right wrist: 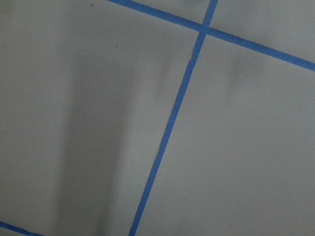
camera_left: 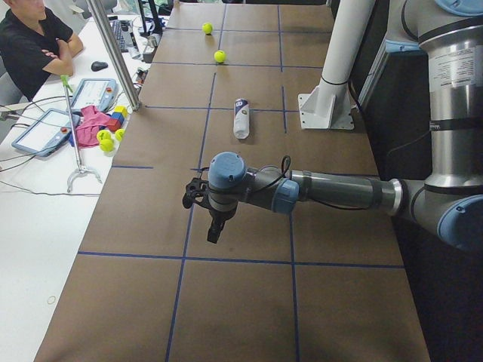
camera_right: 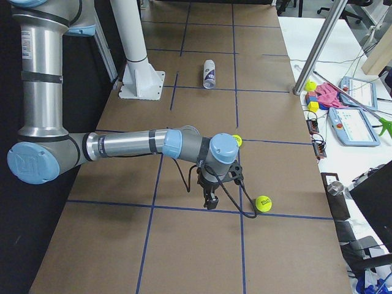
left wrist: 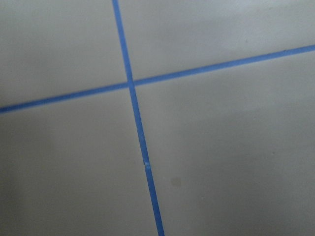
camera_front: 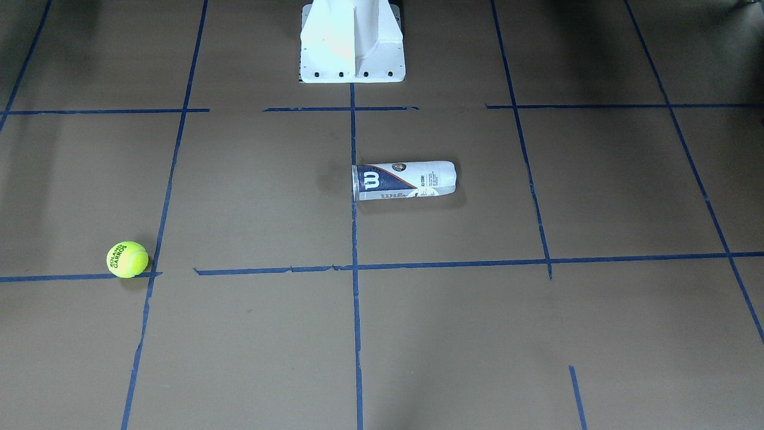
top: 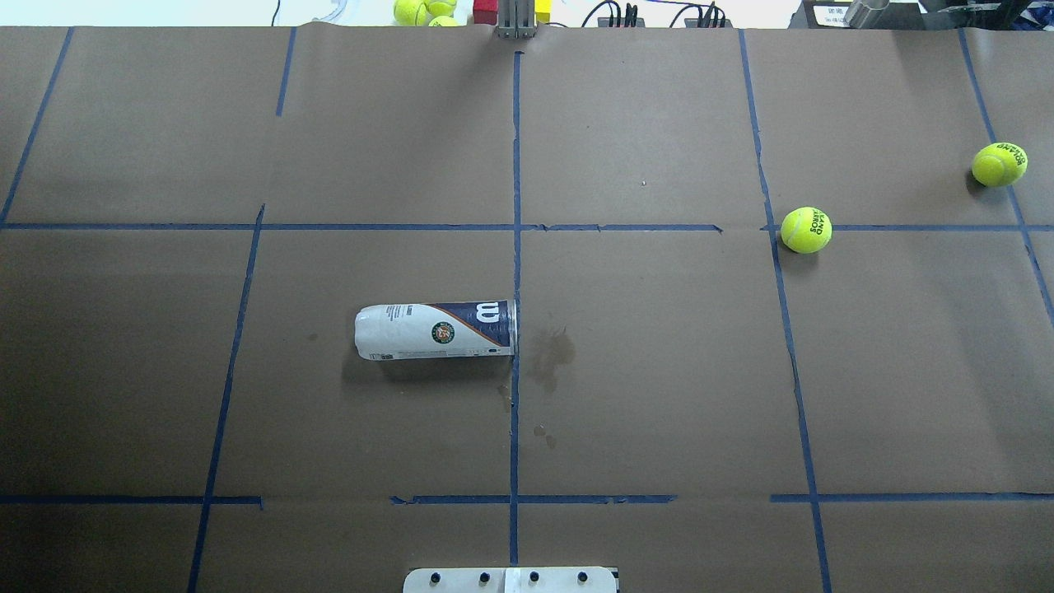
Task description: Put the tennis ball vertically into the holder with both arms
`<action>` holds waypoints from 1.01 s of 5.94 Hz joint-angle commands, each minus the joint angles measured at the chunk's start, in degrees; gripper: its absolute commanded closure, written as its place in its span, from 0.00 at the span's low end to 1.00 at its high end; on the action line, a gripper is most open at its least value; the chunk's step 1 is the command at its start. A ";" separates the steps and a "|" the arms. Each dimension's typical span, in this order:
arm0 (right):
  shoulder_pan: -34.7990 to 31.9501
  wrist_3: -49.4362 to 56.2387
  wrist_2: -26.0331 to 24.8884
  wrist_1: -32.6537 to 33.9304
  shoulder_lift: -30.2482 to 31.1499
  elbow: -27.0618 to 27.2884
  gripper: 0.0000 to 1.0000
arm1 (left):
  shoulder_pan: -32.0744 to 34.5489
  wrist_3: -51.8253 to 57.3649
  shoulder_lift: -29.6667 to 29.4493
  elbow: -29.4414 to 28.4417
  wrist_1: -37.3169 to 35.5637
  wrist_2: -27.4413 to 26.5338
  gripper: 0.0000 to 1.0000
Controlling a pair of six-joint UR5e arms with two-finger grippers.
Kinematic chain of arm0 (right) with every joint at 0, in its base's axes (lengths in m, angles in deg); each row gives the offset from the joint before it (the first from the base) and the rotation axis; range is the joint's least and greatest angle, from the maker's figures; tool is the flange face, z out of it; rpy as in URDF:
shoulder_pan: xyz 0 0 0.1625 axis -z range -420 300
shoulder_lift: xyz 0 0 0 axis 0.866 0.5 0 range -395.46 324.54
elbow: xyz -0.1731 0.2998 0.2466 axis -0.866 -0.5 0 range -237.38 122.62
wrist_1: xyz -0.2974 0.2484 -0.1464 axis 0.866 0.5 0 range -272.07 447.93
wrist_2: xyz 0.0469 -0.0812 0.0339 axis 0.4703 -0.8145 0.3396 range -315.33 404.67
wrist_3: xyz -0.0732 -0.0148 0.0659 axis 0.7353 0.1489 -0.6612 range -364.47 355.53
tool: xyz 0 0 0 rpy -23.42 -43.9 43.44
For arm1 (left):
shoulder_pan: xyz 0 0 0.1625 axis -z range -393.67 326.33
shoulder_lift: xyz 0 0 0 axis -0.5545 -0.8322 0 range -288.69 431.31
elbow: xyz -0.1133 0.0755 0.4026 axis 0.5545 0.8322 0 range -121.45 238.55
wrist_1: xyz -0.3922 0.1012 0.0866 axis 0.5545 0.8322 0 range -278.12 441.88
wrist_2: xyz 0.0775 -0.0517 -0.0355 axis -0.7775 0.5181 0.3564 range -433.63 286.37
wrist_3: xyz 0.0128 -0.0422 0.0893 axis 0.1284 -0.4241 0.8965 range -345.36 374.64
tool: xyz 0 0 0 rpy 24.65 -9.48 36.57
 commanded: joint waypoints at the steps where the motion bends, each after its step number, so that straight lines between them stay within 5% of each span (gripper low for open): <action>1: 0.03 0.28 4.67 -1.57 -0.06 -0.81 0.00 | -10.42 0.27 -6.87 1.30 2.79 -0.63 0.00; 5: 0.12 -0.15 5.84 -7.74 2.04 -1.24 0.00 | -30.73 -4.26 -27.89 1.48 2.62 -1.42 0.00; 6: 0.03 -0.24 5.93 -7.74 2.22 -1.17 0.00 | -36.97 -5.95 -33.68 0.35 2.36 -6.91 0.00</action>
